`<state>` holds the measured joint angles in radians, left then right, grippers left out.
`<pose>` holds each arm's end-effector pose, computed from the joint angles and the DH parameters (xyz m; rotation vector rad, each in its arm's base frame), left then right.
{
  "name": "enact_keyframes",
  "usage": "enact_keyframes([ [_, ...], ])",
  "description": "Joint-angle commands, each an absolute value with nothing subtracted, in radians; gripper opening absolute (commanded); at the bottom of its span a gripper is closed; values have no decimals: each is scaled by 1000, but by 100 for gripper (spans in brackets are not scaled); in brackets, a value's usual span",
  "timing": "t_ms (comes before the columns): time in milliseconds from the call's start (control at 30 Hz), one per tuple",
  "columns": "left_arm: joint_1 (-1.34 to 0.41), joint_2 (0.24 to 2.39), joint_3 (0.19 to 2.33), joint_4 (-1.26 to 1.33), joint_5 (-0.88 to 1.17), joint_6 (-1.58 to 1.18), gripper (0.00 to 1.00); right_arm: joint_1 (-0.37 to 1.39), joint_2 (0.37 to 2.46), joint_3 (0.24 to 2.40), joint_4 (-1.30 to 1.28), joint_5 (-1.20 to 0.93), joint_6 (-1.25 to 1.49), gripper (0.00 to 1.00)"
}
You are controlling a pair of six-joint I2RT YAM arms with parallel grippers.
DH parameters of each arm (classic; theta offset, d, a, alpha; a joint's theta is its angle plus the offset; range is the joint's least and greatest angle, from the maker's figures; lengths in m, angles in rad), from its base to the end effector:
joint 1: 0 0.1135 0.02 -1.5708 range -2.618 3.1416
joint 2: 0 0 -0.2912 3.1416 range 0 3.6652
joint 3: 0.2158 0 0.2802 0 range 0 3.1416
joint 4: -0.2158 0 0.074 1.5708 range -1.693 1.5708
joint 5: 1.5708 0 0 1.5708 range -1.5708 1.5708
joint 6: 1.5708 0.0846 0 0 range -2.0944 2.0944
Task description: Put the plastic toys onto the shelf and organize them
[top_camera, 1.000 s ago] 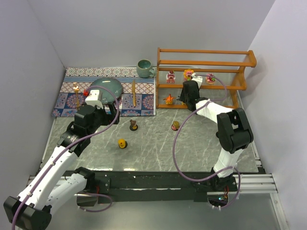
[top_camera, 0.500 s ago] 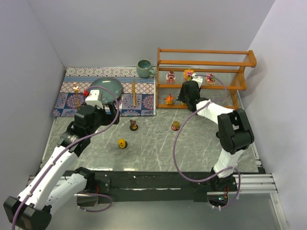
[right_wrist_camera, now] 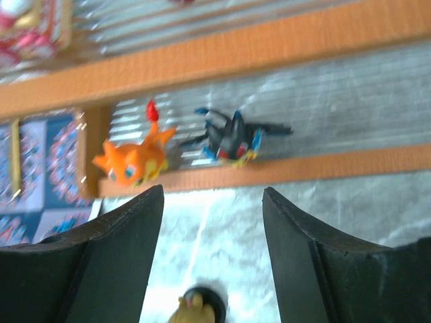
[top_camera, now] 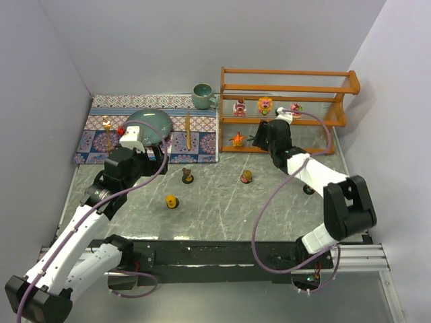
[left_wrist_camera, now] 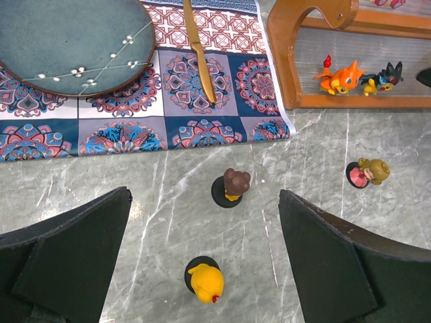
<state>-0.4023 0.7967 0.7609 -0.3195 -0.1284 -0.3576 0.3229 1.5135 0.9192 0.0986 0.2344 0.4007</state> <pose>0.2252 -0.0841 0.3170 -0.0434 1.9417 -0.3847 0.3867 0.1087 0.2263 0.2238 2.0459 0.2071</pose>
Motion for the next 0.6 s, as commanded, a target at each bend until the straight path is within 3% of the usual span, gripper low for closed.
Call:
enact_keyframes([
  [0, -399, 790, 758, -293, -126, -357, 97, 334, 1378, 848, 95, 163, 417, 68],
  [300, -397, 804, 761, -298, -130, -360, 97, 379, 1140, 667, 6, 52, 437, 72],
  [567, -397, 799, 767, -308, -143, -359, 97, 490, 1068, 578, -63, 211, 558, 82],
])
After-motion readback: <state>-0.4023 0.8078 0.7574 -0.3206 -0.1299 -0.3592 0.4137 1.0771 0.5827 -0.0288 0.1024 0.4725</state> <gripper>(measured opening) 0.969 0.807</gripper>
